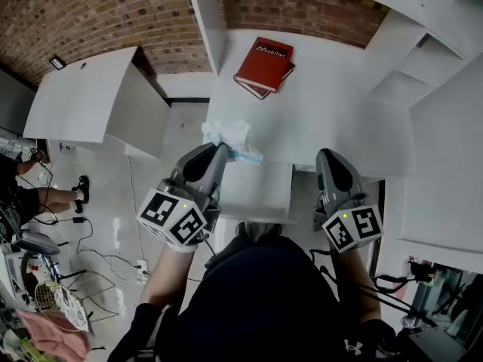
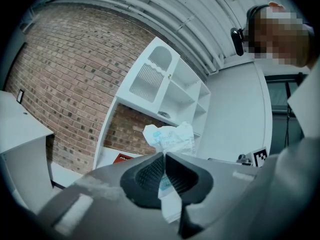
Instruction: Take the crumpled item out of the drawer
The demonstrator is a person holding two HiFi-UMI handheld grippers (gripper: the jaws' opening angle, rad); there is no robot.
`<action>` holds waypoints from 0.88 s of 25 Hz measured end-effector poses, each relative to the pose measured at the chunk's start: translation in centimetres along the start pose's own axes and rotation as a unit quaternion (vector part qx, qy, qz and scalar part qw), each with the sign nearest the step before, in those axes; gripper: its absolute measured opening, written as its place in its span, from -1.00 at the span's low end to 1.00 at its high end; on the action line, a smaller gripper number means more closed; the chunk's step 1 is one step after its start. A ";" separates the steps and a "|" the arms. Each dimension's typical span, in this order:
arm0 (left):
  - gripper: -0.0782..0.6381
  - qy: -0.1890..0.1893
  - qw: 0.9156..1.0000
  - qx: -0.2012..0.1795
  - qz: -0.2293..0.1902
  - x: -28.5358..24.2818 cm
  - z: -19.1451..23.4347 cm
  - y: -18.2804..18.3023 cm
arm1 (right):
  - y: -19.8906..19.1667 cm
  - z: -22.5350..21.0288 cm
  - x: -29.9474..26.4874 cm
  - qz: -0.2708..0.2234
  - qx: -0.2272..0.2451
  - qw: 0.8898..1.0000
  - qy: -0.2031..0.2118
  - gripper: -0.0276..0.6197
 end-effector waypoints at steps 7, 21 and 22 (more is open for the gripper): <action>-0.74 0.002 1.000 0.001 0.001 0.0 -0.1 0.2 | 0.0 0.0 0.0 0.002 -0.003 1.000 0.004 -0.91; -0.74 0.003 1.000 0.003 0.007 -0.1 -0.2 0.0 | 0.0 -0.1 -0.2 0.006 -0.008 1.000 0.007 -0.91; -0.74 0.003 1.000 0.002 0.007 -0.1 -0.2 0.0 | 0.0 -0.1 -0.2 0.007 -0.007 1.000 0.008 -0.91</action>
Point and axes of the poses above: the fingertips, and each gripper's own axes: x backward along the fingers, z to its left, y out of its top, the point moved 8 cm from there along x, backward along the fingers, and after that the axes turned 9 degrees about -x, right-handed, at the moved point
